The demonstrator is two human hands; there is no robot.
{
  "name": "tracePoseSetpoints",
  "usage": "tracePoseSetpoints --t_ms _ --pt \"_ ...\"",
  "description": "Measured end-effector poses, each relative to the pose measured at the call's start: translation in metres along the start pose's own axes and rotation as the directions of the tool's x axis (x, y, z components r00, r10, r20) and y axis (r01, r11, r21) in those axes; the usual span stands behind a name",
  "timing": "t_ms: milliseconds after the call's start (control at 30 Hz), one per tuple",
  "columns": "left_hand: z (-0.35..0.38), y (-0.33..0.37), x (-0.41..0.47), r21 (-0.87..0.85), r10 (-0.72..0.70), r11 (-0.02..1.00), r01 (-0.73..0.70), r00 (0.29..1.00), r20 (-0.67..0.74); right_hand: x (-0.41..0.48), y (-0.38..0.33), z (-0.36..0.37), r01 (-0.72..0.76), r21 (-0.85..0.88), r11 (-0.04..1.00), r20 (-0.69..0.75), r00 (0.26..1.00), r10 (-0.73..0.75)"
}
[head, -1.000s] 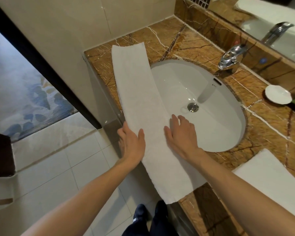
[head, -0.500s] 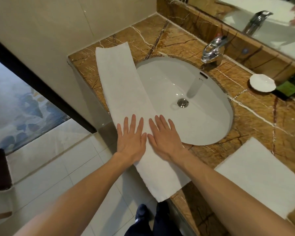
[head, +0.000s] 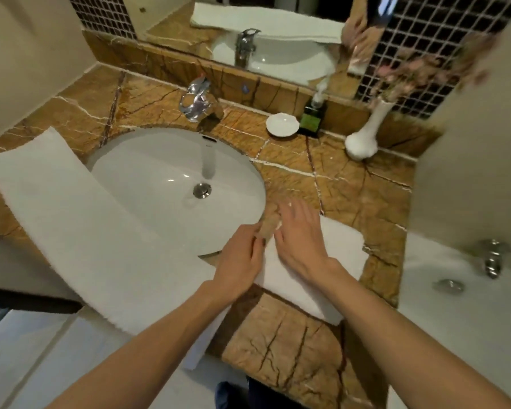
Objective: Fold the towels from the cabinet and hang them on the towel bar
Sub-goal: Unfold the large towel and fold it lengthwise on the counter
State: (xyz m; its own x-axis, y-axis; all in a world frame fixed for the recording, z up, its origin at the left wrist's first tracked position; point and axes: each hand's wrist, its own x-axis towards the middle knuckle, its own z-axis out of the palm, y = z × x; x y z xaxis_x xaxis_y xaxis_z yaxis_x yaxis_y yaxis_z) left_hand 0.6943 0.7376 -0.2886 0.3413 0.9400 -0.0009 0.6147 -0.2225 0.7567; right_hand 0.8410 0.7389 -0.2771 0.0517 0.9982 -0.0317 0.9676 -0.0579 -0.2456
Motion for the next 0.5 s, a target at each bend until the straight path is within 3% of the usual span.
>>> tracePoseSetpoints --t_ms 133,233,333,500 --pt "0.032 0.034 0.011 0.049 -0.087 0.995 0.083 0.993 0.081 -0.022 0.059 -0.017 -0.258 0.002 0.966 0.046 0.965 0.257" --pt "0.042 0.046 0.022 0.098 -0.166 0.983 0.158 0.983 0.082 -0.035 0.085 -0.020 -0.390 0.095 0.916 0.163 0.914 0.373" --pt "0.039 0.050 0.036 -0.004 -0.306 0.951 0.308 0.945 0.114 -0.040 0.097 -0.021 -0.419 0.165 0.893 0.197 0.901 0.386" --pt "0.025 0.055 0.046 -0.226 -0.372 0.868 0.442 0.881 0.292 -0.048 0.092 -0.033 -0.352 0.297 0.888 0.040 0.933 0.356"
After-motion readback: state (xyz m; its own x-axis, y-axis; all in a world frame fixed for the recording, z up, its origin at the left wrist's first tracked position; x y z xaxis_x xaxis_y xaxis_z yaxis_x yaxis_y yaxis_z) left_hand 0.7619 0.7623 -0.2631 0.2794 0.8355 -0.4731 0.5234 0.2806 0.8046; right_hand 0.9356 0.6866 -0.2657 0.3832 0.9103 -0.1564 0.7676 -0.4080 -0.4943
